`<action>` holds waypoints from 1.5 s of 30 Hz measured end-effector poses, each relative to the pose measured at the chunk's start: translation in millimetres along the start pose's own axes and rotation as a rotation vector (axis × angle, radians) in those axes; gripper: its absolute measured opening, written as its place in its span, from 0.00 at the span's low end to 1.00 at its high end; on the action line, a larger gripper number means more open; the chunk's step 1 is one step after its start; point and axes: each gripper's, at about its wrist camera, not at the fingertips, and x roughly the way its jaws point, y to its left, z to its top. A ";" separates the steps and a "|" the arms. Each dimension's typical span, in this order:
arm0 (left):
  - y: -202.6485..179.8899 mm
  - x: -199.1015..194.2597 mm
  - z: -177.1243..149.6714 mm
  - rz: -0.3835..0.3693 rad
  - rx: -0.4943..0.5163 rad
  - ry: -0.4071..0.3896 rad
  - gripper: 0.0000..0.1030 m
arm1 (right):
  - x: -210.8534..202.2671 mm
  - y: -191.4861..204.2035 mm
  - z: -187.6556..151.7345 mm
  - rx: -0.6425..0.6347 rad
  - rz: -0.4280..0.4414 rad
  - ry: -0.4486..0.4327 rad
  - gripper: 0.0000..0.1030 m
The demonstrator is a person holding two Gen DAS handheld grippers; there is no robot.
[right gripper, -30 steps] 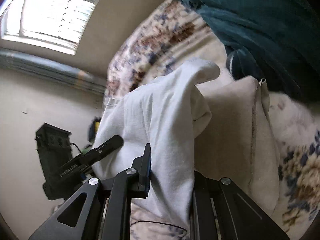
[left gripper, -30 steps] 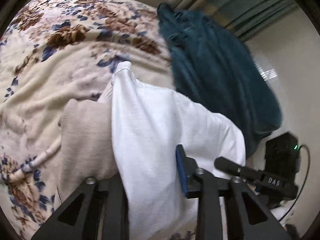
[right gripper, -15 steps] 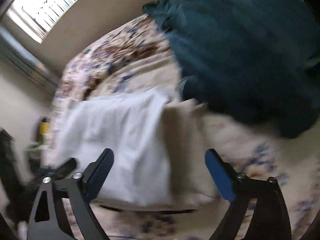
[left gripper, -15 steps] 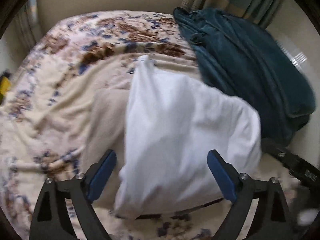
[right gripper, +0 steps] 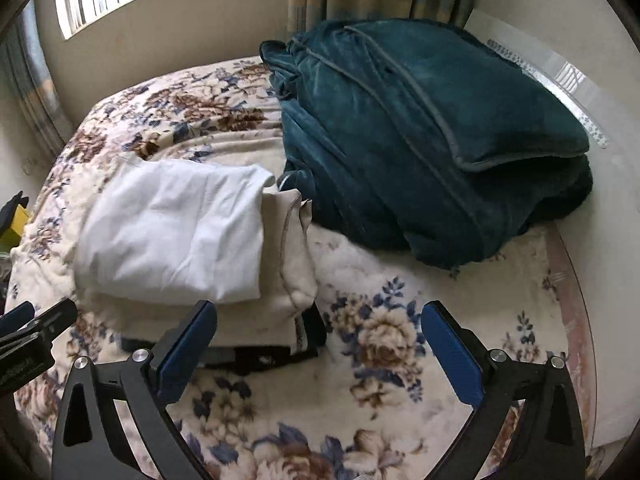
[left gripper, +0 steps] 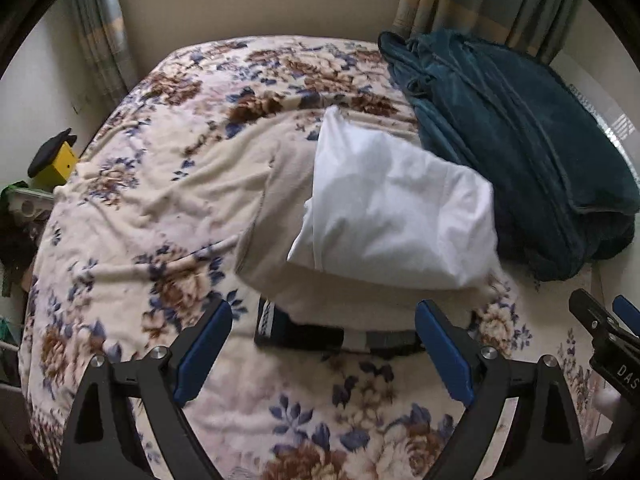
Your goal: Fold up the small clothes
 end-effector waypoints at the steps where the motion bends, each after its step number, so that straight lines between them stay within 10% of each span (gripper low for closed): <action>1: -1.4 -12.3 -3.7 -0.001 0.002 -0.008 0.91 | -12.4 -1.3 -1.8 0.000 -0.002 -0.010 1.00; 24: -26.4 -332.8 -112.3 0.091 0.045 -0.334 0.91 | -378.2 -66.2 -104.4 -0.043 0.067 -0.296 1.00; 45: -40.8 -409.3 -193.1 0.059 0.020 -0.344 1.00 | -520.6 -95.6 -180.2 -0.101 0.139 -0.359 1.00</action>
